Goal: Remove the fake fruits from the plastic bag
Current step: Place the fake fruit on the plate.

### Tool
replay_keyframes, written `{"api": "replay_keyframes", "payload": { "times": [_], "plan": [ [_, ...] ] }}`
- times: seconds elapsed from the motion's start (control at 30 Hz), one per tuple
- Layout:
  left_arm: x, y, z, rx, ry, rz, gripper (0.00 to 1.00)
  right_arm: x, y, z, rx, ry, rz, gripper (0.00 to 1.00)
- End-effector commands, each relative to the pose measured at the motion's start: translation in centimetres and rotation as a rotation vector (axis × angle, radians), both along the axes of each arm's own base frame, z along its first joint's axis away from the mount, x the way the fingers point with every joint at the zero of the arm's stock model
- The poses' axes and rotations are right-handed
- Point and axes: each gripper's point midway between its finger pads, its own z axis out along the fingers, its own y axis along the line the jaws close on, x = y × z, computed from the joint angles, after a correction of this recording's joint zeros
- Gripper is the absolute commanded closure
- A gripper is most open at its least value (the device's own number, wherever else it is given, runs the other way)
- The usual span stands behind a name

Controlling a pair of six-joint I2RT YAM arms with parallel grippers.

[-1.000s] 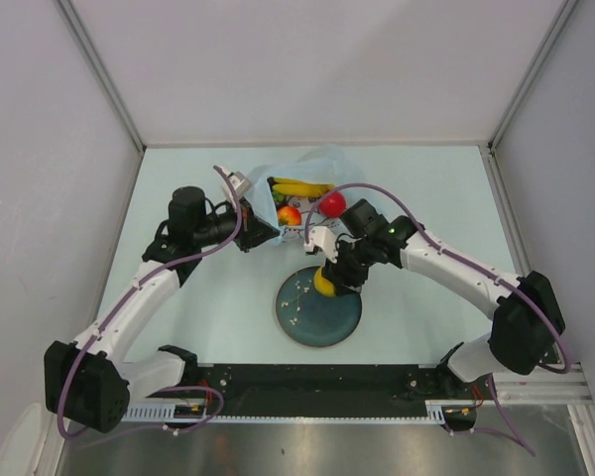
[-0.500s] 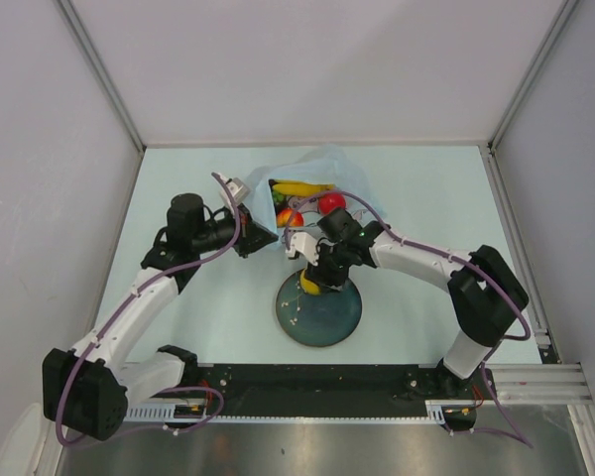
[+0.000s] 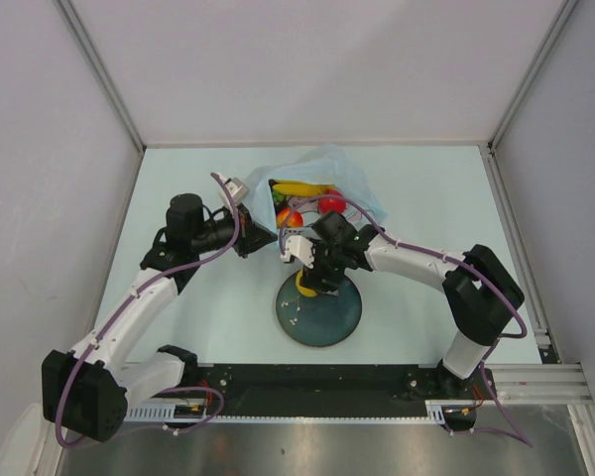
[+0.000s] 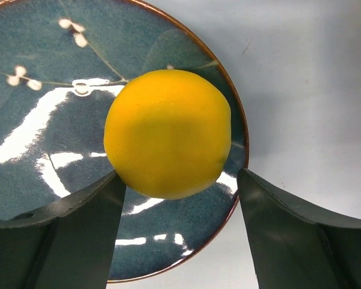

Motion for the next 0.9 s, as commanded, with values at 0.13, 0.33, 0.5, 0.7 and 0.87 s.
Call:
{"api": "replay_keyframes", "payload": {
  "times": [0.13,0.33,0.5,0.7,0.87],
  "plan": [
    [0.4,0.3,0.4,-0.015,-0.032,0.015,1.0,0.4,-0.1,1.2,0.029,-0.016,-0.014,0.19],
    [0.4,0.3,0.4,-0.014,-0.032,0.018,1.0,0.0,-0.9,1.0,-0.001,-0.018,0.027,0.17],
    [0.5,0.3,0.3,-0.015,-0.028,0.018,1.0,0.2,-0.9,1.4,0.013,-0.024,0.028,0.16],
    [0.5,0.3,0.3,-0.013,-0.026,0.016,1.0,0.4,-3.0,4.1,-0.028,-0.118,0.151,0.12],
    [0.7,0.2,0.0,-0.013,-0.013,0.017,1.0,1.7,-4.6,8.1,0.009,-0.101,0.125,0.12]
  ]
}}
